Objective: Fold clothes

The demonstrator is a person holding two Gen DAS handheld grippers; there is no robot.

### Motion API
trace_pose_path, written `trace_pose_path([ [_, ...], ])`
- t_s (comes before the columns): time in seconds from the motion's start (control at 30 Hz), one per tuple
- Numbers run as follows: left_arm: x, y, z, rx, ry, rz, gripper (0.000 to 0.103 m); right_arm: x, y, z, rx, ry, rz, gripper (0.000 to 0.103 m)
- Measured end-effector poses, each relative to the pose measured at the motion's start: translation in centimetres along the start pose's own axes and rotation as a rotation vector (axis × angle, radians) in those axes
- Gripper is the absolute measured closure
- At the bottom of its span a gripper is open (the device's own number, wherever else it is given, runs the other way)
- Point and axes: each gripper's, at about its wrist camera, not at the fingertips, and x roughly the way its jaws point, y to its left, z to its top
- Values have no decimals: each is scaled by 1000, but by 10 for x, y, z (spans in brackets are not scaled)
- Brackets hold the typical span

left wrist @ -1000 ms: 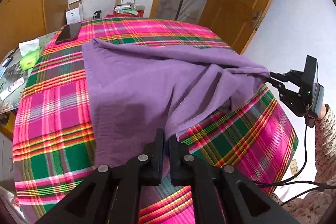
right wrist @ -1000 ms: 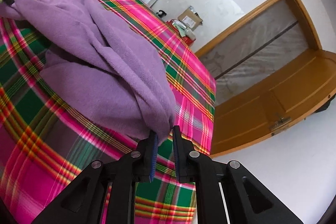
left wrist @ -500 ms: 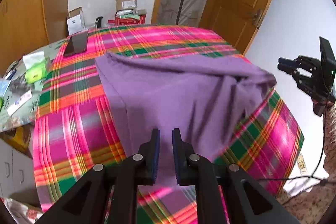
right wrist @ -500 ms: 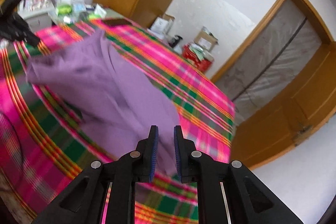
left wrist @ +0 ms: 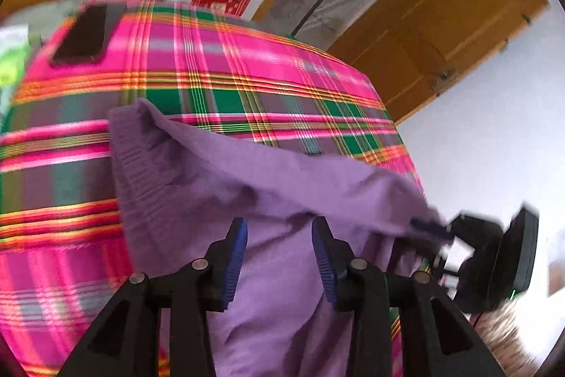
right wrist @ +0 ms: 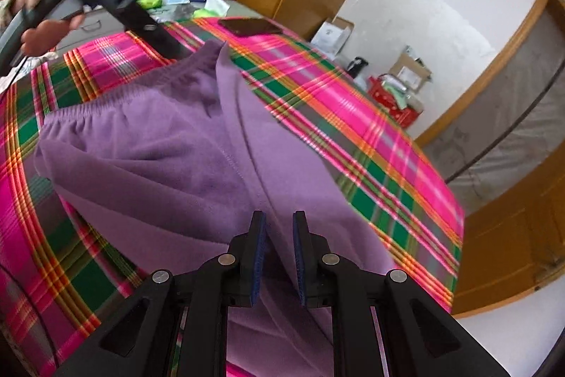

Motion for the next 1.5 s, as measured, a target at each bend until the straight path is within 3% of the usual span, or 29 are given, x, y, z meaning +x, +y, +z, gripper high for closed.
trace_pose_path([
  [0.33, 48, 24, 37, -190, 66, -16, 61, 17, -6, -10, -15, 77, -25, 81],
  [0.5, 52, 28, 41, -191, 39, 12, 94, 16, -16, -10, 26, 81, -39, 83],
  [0.6, 49, 31, 46, -214, 12, -5, 99, 19, -26, -10, 50, 89, -50, 93],
  [0.73, 45, 26, 52, -201, -28, 10, 100, 18, -30, -2, 52, 73, -63, 100],
  [0.9, 24, 23, 62, -200, -112, -2, 101, 9, -45, 19, 85, -1, -138, 100],
  [1.13, 0, 19, 82, -164, -186, 74, 101, 20, -67, 59, 116, -68, -249, 100],
  [1.5, 0, 29, 115, -133, -205, 180, 101, 65, -98, 102, 179, -84, -322, 100],
])
